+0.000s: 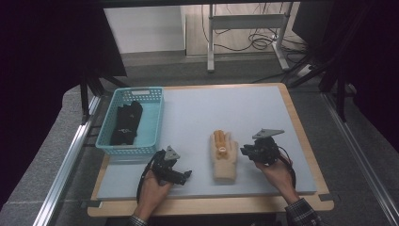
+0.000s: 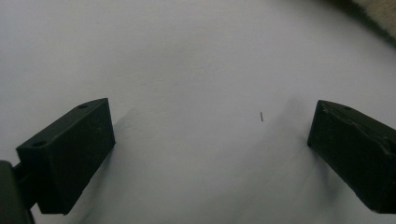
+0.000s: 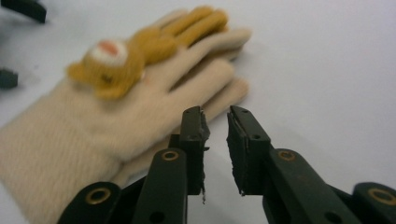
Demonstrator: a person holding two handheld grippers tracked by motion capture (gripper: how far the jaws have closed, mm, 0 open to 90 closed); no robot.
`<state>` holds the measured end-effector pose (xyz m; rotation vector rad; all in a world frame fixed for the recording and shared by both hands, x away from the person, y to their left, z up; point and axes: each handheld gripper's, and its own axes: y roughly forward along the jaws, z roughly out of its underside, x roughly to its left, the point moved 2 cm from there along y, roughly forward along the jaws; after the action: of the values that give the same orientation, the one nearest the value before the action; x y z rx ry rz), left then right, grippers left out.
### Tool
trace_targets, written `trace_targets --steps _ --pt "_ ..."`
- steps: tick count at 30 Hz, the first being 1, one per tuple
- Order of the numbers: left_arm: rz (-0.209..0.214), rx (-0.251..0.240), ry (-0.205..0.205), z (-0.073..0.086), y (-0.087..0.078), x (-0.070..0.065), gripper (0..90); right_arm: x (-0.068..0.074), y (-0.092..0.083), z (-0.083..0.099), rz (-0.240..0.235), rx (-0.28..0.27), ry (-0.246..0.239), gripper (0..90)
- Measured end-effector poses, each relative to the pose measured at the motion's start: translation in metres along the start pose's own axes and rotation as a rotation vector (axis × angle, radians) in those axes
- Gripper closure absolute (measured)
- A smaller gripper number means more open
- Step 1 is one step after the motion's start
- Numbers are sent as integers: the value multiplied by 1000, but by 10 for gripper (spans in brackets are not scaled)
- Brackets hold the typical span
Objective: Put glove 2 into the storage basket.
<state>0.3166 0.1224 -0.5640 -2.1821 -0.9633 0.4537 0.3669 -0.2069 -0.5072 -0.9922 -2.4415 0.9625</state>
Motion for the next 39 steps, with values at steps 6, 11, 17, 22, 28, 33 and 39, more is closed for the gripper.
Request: trace_targets --steps 6,11,17,22,28,33,39 --pt "1 -2 -5 0 0 0 10 15 11 17 -51 33 -38 778" --pt "3 -3 -17 0 -1 1 12 28 20 25 -66 47 -76 786" --pt "-21 17 -30 8 -9 8 0 41 30 20 -109 31 -91 785" --pt "-44 30 -37 15 -17 15 0 54 41 12 -134 24 -112 770" --pt "-41 27 -47 21 -21 23 0 72 57 -1 -148 14 -153 752" --pt "-35 21 -38 22 -21 24 0 84 71 -11 -152 9 -182 744" --pt "-34 13 -45 23 -21 24 0 89 77 -14 -157 6 -192 718"
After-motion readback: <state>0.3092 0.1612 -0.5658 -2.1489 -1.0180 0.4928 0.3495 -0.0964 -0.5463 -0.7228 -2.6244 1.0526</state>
